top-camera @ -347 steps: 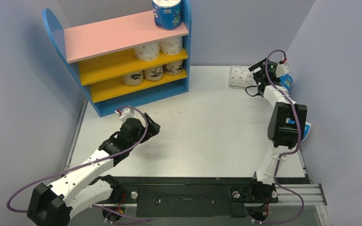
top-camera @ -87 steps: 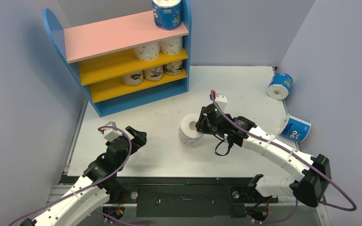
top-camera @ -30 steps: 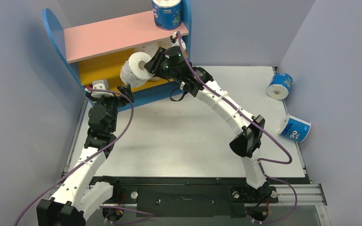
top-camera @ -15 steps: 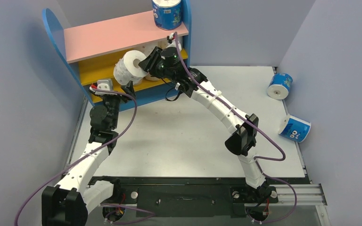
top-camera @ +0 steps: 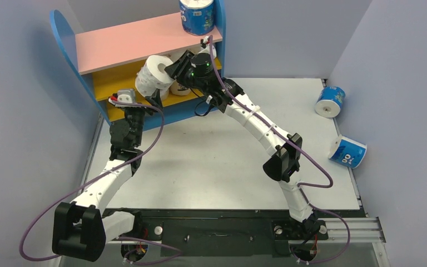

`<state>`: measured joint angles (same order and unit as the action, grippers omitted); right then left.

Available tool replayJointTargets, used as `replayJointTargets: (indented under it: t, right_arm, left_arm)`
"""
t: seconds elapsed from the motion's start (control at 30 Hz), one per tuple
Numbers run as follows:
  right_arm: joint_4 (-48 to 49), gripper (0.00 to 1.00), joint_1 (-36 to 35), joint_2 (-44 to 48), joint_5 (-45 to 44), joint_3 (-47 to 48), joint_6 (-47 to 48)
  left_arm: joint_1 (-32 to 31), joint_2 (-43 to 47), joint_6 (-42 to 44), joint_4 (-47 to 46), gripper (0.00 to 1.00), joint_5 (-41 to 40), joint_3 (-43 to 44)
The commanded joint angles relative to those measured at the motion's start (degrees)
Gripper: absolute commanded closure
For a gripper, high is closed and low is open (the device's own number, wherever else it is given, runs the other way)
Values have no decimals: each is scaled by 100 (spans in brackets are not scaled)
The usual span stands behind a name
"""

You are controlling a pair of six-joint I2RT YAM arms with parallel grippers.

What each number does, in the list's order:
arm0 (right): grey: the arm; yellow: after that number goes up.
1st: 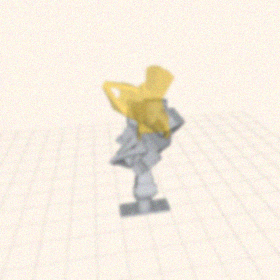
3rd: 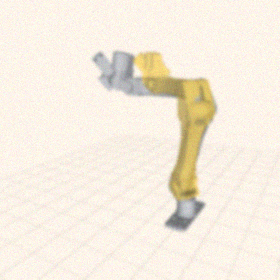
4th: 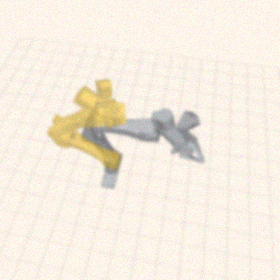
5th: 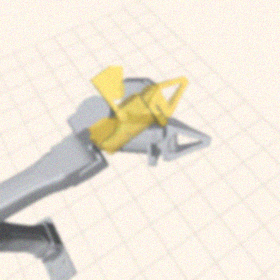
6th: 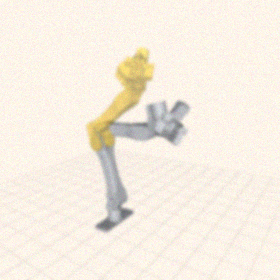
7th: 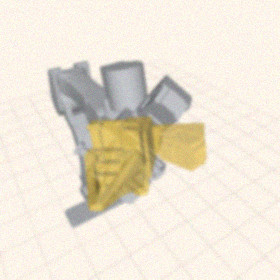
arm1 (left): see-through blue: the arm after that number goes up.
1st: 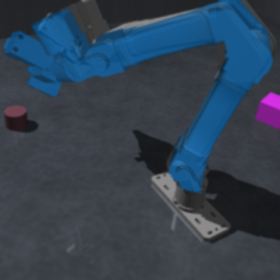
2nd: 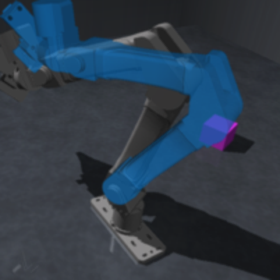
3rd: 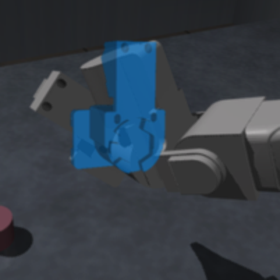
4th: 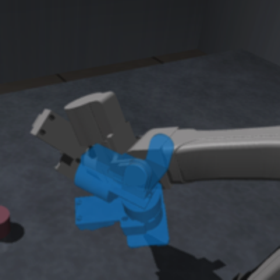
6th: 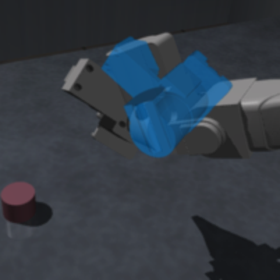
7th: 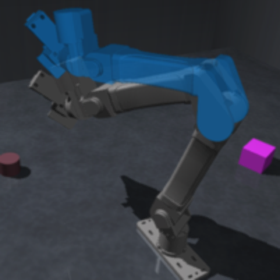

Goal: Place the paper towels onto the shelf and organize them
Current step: Pick up the paper towel from the center of the board, then place the paper towel at the center of the board.

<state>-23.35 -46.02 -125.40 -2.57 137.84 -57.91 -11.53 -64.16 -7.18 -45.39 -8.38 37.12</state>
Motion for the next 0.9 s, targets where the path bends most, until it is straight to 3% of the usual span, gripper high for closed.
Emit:
replayJointTargets:
  t: [0.0, 0.57, 0.87]
  right_arm:
    - [543, 95, -53, -107, 6, 277, -91]
    - [622, 81, -230, -193, 208, 183, -86]
    - [791, 80, -338, -8, 397, -202, -79]
  left_arm:
    - [51, -291, -34, -254, 4, -177, 232]
    - [53, -485, -820, -417, 4, -453, -23]
    - [41, -337, -1060, -353, 4, -419, -259]
